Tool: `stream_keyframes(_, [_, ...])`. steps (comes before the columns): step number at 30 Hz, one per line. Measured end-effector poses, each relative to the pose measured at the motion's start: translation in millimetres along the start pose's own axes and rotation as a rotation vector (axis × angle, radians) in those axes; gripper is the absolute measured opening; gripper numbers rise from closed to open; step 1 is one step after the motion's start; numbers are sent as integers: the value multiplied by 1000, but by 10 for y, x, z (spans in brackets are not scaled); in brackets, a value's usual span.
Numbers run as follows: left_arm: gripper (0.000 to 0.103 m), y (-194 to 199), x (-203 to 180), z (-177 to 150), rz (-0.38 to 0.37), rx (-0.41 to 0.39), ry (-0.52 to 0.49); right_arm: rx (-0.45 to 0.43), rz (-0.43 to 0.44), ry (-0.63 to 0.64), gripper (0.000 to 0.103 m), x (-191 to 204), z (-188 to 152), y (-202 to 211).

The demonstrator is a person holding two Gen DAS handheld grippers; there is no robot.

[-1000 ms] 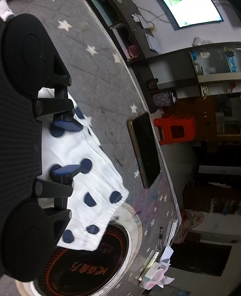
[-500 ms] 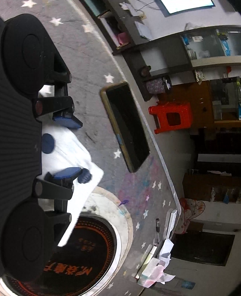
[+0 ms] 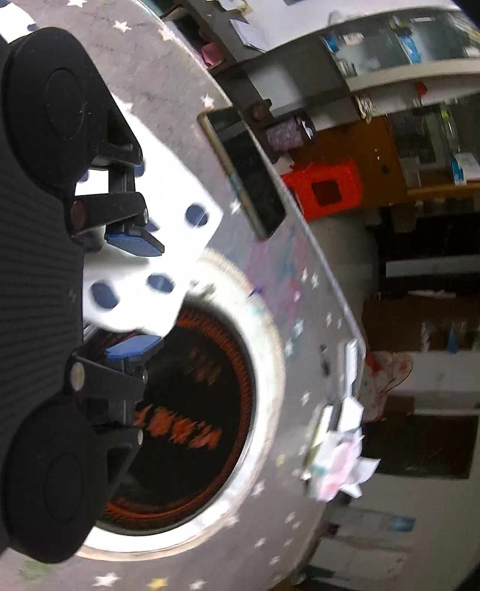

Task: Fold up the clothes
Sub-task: 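Grasp the garment edge with the right gripper and fold it over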

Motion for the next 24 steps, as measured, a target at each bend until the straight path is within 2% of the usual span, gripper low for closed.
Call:
stream_keyframes(12, [51, -4, -67, 39, 22, 24, 5, -23, 72, -61, 47, -90, -123, -227])
stream_keyframes(17, [52, 12, -75, 48, 29, 28, 8, -29, 98, -60, 34, -95, -122, -233])
stream_keyframes(20, [52, 32, -73, 47, 33, 28, 14, -35, 100, -75, 19, -122, -110, -225])
stream_keyframes(24, [52, 87, -67, 41, 39, 21, 24, -45, 109, -93, 11, -141, -98, -177])
Point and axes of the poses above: each gripper's, at about its wrist camera, not at the fingertips, and y roughly against the way its jaws point, x to its left, z to its top, the point moved 2 cm from there along -y, roughly the way its jaws point, and after that the axes turned 4 degrees about x, right-handed, at the moved point
